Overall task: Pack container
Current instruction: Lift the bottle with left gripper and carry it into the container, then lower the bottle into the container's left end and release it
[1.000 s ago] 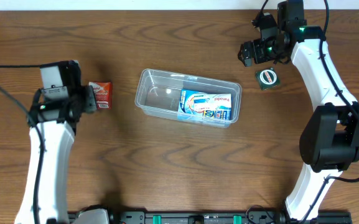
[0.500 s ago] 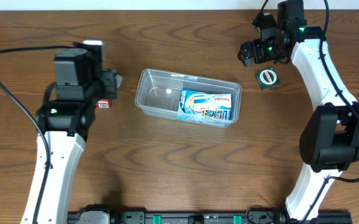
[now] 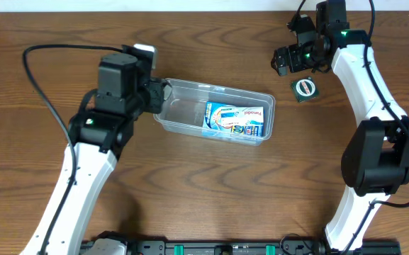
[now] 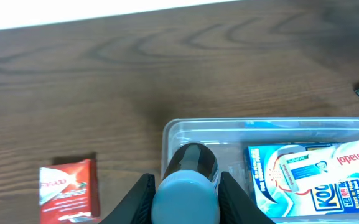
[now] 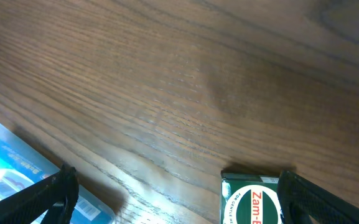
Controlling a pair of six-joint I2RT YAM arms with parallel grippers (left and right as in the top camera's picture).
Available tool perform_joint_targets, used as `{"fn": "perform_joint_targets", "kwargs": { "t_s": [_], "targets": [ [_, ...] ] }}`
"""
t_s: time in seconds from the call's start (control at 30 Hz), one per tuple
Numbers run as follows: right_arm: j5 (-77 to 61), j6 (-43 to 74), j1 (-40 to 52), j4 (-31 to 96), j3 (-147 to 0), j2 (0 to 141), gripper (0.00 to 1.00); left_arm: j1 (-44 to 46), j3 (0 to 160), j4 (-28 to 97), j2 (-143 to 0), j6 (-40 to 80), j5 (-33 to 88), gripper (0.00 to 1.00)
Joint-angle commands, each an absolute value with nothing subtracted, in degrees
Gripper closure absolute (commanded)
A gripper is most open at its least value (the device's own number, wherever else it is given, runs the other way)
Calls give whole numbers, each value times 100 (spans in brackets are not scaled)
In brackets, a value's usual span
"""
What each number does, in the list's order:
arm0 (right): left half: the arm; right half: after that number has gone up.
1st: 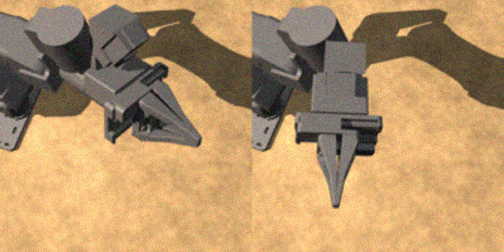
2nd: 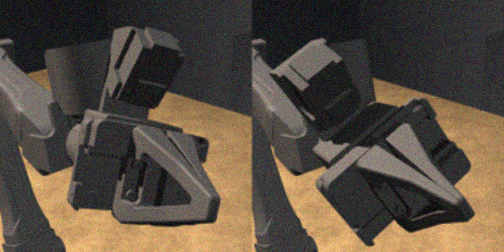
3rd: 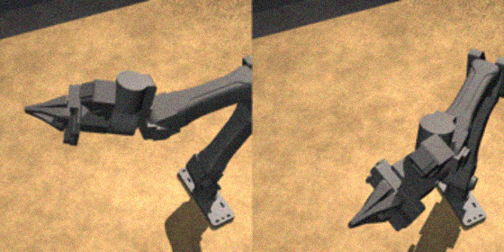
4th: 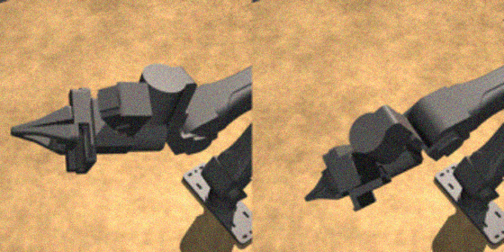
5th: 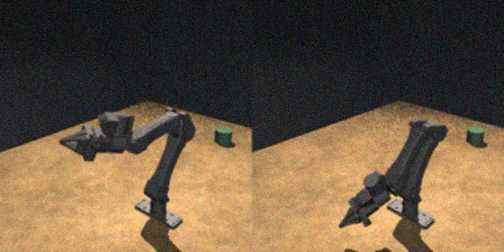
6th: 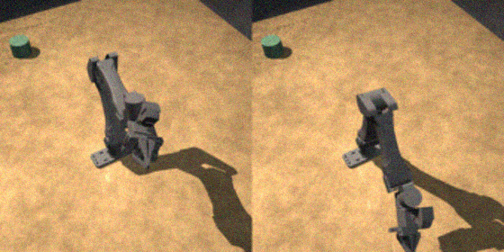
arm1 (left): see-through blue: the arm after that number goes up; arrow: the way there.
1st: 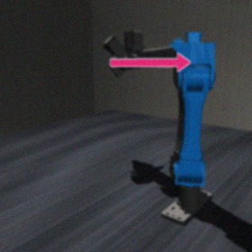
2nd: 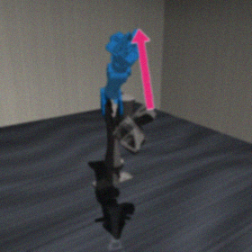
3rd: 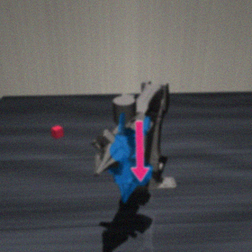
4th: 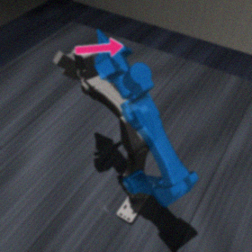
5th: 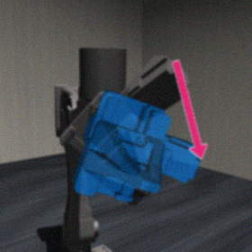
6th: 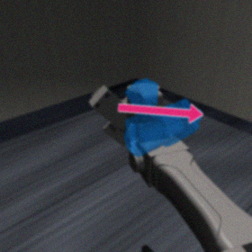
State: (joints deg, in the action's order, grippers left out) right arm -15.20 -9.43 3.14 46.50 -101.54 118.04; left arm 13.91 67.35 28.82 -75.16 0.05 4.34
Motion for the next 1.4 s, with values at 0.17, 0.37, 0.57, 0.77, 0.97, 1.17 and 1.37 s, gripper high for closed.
{"fn": "perform_joint_targets", "kwargs": {
  "t_s": [0.17, 0.37, 0.57, 0.77, 0.97, 1.17, 1.37],
  "targets": [
    [-1566, -882, 307, 4654, -10230, 11819, 1, 1461, 6947, 2932, -8156, 333, 451, 86],
    [-1564, -882, 305, 4654, -10230, 11819, 1, 1461, 6947, 3380, -8423, 464, 451, 87],
    [-1564, -882, 305, 4657, -10230, 11819, 1, 1461, 6947, 3774, -8412, 587, 454, 90],
    [-1566, -882, 305, 4654, -10230, 11819, 1, 1461, 6947, 3964, -8412, 871, 451, 93],
    [-1566, -882, 305, 4654, -10230, 11819, 1, 1461, 6945, 3948, -8414, 934, 405, 93],
    [-1566, -880, 305, 4654, -10230, 11819, 1, 1461, 6945, 3780, -8458, 1022, 320, 93],
    [-1566, -882, 305, 4657, -10230, 11819, 1, 1492, 6945, 3684, -8611, 1020, 204, 93]
  ]
}}
